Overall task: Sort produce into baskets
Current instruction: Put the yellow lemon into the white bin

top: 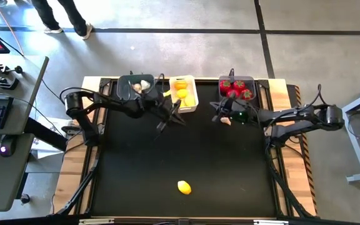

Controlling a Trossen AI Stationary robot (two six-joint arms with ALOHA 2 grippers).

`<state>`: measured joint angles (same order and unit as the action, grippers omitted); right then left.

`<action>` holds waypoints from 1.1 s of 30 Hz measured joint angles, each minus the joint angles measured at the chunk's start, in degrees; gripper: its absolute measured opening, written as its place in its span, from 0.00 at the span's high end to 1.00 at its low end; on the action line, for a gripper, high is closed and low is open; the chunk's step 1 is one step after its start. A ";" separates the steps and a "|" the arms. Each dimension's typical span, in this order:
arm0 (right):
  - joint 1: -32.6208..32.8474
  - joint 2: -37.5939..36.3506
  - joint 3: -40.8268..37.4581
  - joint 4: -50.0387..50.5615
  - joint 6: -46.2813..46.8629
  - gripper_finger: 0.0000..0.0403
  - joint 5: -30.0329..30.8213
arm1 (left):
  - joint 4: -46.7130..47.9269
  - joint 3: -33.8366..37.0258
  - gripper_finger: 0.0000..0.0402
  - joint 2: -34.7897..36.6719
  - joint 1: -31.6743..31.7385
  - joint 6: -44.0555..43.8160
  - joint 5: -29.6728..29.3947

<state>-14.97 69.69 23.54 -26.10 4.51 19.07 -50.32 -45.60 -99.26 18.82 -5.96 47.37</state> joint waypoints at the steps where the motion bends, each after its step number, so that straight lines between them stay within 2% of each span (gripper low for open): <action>1: 0.32 0.00 -0.38 0.18 0.55 1.00 0.02 | 2.11 0.02 1.00 0.20 -0.87 1.34 -1.11; 9: 2.98 0.00 -1.94 0.93 1.07 1.00 0.02 | 24.94 0.01 1.00 6.88 -10.75 17.09 -17.30; 13: 3.80 0.00 -1.94 1.32 0.97 1.00 0.02 | 32.40 0.00 1.00 10.42 -16.20 18.33 -22.74; 21: 4.16 0.00 -1.94 1.41 0.64 1.00 -0.02 | 37.76 0.00 1.00 11.87 -26.86 15.63 -25.17; 24: 4.16 0.00 -1.94 1.41 0.83 1.00 -0.03 | 37.65 -0.05 0.98 11.29 -30.14 13.94 -28.69; 33: 4.16 0.00 -1.94 1.95 1.13 1.00 -2.56 | 38.41 -0.04 0.78 9.91 -36.89 8.98 -31.86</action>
<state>-10.81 69.69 21.61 -24.14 5.65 16.51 -11.90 -45.64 -89.35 -18.07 3.02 15.51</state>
